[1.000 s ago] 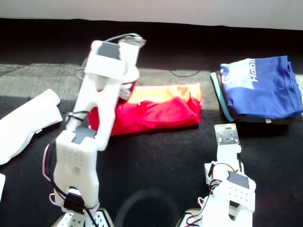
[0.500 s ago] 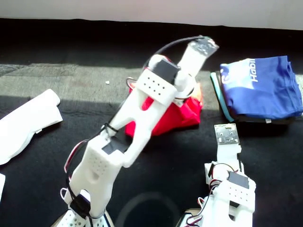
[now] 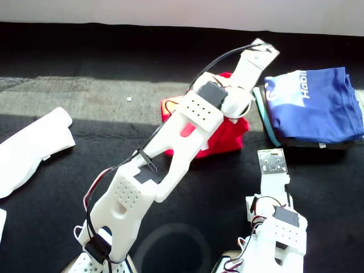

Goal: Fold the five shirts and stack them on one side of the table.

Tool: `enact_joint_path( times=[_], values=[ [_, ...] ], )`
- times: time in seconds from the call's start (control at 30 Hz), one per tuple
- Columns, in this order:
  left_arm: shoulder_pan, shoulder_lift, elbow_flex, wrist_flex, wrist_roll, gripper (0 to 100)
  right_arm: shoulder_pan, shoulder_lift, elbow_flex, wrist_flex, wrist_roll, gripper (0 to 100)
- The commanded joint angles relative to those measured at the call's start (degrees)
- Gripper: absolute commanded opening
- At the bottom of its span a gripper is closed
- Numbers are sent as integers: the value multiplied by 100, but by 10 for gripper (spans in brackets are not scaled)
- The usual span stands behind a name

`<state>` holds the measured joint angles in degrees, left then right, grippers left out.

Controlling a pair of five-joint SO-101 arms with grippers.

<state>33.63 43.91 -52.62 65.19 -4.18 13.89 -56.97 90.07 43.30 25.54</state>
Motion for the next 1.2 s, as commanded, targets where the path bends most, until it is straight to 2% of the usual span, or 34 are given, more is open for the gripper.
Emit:
enact_joint_path(
  times=[0.0,0.1,0.3,0.5,0.57,0.7,0.73,0.93,1.17],
  values=[
    [31,84,-189,-290,-53,11,57,-13,154,-127,26,5],
    [22,251,-180,-246,-53,22,57,-13,154,-127,26,5],
    [22,110,-224,237,-35,184,57,-13,154,-127,26,5],
    [-382,-479,-857,1090,-35,192,57,-13,154,-127,26,5],
    [-611,-532,-884,1371,-35,175,57,-13,154,-127,26,5],
    [-1059,-251,-884,1495,-35,0,57,-92,154,-127,26,5],
    [-1138,-110,-884,1495,-35,22,57,-127,163,-127,26,5],
    [-1147,848,-919,1723,-26,9,57,-295,259,-127,26,5],
    [-268,927,-919,2224,290,9,57,-549,365,-110,26,5]
  ],
)
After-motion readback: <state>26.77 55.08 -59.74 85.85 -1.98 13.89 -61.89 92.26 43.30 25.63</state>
